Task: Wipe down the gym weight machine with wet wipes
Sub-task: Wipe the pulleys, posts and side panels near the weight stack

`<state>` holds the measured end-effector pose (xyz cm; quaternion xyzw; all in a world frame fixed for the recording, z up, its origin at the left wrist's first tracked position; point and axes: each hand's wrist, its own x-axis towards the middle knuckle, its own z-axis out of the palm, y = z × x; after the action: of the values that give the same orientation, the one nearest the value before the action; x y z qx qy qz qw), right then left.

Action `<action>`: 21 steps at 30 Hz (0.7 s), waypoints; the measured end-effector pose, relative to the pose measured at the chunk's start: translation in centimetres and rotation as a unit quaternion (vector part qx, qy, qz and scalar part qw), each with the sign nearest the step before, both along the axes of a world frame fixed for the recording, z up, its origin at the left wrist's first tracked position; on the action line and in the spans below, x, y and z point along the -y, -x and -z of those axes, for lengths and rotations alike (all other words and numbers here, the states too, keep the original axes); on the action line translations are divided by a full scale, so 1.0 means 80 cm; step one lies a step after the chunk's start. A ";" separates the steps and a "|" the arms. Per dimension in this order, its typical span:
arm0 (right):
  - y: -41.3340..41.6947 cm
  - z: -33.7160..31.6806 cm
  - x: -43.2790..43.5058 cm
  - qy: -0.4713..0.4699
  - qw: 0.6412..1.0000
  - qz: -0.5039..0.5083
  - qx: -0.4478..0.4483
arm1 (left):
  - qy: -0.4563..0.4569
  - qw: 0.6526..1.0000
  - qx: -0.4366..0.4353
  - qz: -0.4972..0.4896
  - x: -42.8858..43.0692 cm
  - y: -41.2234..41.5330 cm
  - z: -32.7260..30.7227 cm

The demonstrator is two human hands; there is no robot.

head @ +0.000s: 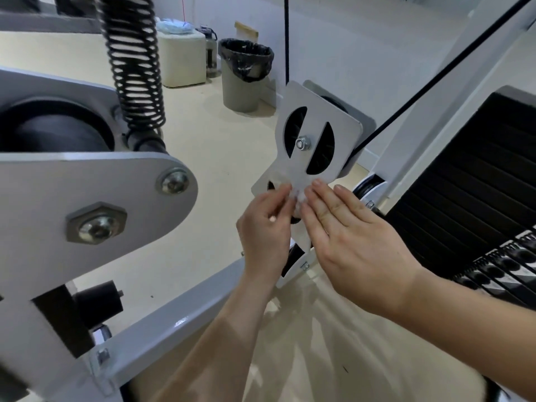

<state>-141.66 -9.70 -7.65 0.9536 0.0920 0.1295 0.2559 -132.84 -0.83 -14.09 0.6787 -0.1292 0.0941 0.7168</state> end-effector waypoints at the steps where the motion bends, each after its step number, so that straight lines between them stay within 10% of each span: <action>1: 0.000 0.004 0.002 -0.008 1.000 0.002 0.001 | -0.039 0.999 0.020 -0.005 -0.001 0.003 0.017; 4: 0.003 0.020 0.001 -0.050 0.999 0.004 0.004 | -0.119 0.992 -0.022 -0.031 -0.009 0.012 0.051; 9: 0.019 0.047 -0.015 -0.101 0.995 -0.008 -0.005 | 0.070 0.976 -0.191 -0.079 -0.019 -0.015 0.042; 15: 0.034 0.058 -0.009 -0.193 0.981 0.023 -0.017 | -0.011 0.977 -0.212 -0.033 0.000 -0.004 0.047; 17: 0.040 0.060 -0.010 -0.369 0.926 0.074 -0.024 | -0.006 0.976 -0.217 0.000 -0.002 0.008 0.049; 21: 0.026 0.052 -0.010 -0.696 0.665 0.269 0.027 | -0.002 0.969 -0.234 0.074 -0.015 0.037 0.048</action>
<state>-143.70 -8.94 -11.84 0.8334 -0.2922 0.1075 -0.4566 -135.78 0.39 -17.91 0.6717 -0.0080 -0.1207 0.7308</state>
